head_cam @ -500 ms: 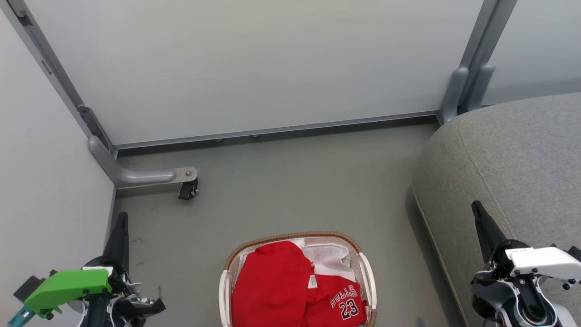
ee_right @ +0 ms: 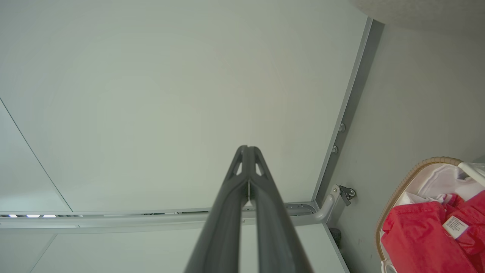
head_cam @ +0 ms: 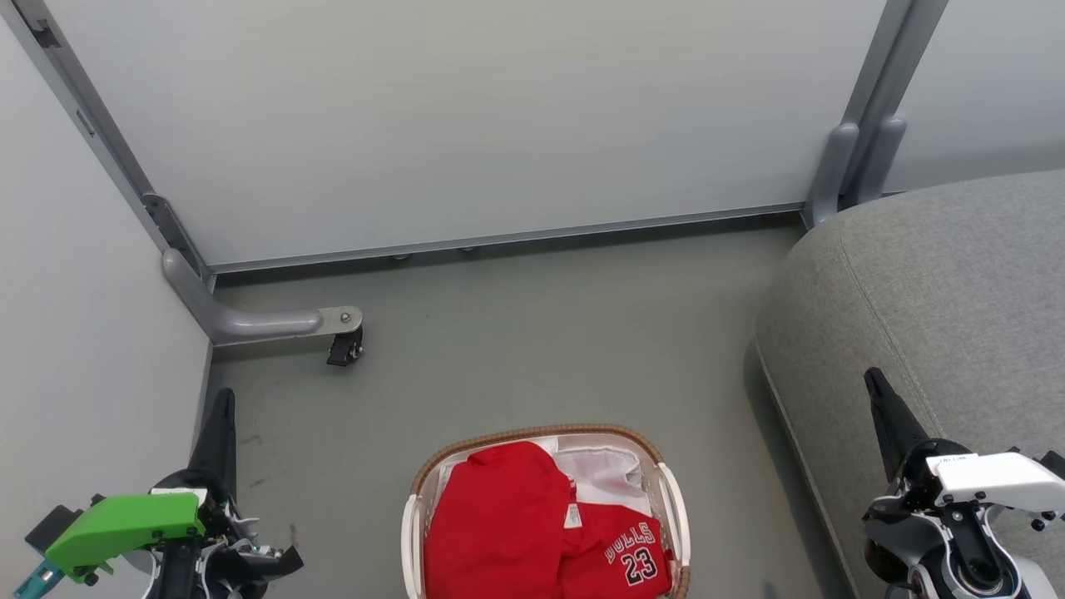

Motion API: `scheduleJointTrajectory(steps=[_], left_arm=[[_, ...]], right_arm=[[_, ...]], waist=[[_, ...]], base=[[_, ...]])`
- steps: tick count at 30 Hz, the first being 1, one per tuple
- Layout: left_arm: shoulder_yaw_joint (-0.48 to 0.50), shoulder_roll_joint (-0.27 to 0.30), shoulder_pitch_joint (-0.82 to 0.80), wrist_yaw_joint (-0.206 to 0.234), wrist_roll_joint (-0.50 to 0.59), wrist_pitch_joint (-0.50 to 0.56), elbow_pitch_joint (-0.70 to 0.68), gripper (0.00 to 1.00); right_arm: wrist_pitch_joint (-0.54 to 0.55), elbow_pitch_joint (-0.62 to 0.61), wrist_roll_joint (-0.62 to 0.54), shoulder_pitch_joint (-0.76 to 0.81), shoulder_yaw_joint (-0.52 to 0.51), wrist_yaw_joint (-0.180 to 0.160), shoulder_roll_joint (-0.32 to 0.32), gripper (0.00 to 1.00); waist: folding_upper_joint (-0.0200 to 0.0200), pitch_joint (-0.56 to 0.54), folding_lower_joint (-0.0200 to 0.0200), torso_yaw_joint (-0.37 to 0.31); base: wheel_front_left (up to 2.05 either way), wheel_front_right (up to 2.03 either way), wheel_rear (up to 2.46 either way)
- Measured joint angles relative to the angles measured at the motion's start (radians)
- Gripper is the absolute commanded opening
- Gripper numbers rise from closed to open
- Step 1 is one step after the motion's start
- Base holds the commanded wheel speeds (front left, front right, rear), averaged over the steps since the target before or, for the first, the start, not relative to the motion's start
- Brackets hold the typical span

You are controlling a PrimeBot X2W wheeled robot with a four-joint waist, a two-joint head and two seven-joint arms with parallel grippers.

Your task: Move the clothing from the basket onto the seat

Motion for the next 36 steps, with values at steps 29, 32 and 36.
scheduleJointTrajectory(steps=[29,32,36], left_arm=[[-0.009,-0.008,0.038,0.002,0.000,-0.002,0.049,1.00],[-0.024,-0.009,0.043,0.002,0.002,-0.015,0.048,1.00],[-0.046,-0.009,0.043,0.002,0.005,-0.037,0.044,1.00]], right_arm=[[-0.002,0.048,-0.001,0.026,0.005,0.000,0.016,1.00],[-0.016,0.050,-0.003,0.030,0.013,0.000,0.017,1.00],[-0.035,0.050,-0.020,0.031,0.023,0.000,0.017,1.00]], waist=[[0.0000,0.000,0.0000,0.000],[0.0000,0.001,0.0000,0.000],[0.0000,0.001,0.0000,0.000]], base=[[0.00,0.00,0.00],[0.00,0.00,0.00],[0.00,0.00,0.00]])
